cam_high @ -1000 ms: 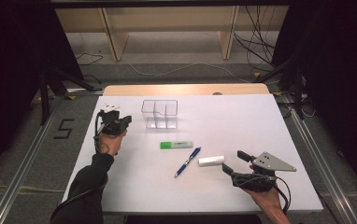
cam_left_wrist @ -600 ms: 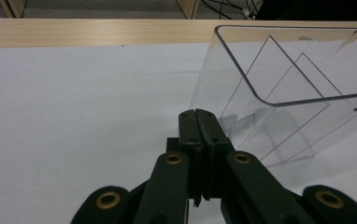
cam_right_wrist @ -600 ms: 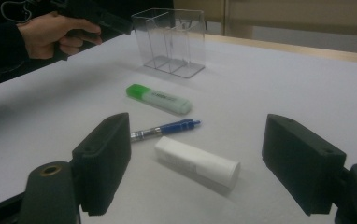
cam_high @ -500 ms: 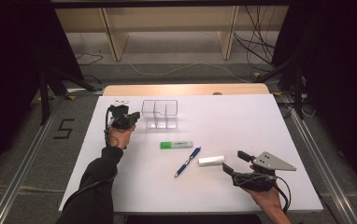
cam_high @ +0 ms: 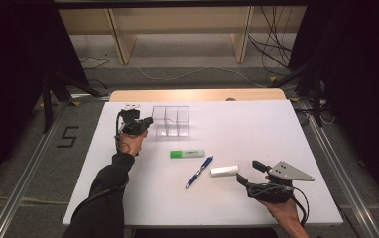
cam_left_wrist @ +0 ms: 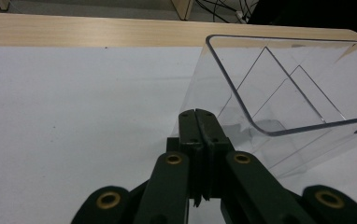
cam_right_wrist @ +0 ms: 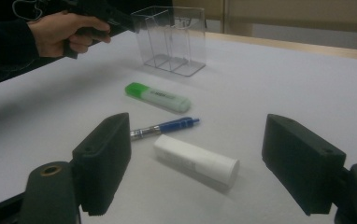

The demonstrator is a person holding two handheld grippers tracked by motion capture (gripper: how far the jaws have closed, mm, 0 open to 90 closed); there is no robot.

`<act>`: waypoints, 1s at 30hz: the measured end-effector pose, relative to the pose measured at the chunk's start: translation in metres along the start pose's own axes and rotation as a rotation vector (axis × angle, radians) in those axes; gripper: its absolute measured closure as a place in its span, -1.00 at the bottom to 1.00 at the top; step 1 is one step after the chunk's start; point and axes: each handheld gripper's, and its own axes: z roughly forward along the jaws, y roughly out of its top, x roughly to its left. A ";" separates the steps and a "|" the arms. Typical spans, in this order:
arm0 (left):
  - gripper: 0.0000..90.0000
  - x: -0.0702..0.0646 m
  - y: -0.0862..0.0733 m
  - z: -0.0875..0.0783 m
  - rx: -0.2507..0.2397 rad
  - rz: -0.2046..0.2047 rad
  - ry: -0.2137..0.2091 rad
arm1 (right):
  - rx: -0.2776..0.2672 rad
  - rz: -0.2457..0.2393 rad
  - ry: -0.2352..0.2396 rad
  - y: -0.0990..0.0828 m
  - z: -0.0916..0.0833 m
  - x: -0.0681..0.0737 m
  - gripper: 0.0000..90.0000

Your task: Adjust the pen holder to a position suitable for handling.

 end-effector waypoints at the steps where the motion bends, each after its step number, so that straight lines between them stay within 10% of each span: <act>1: 0.98 0.000 0.000 0.000 0.000 0.000 0.000 | 0.000 0.000 0.000 0.000 0.000 0.000 -0.45; 30: 0.99 -0.041 0.012 0.024 0.014 0.034 -0.036 | 0.001 0.000 -0.002 0.000 -0.002 0.000 -0.45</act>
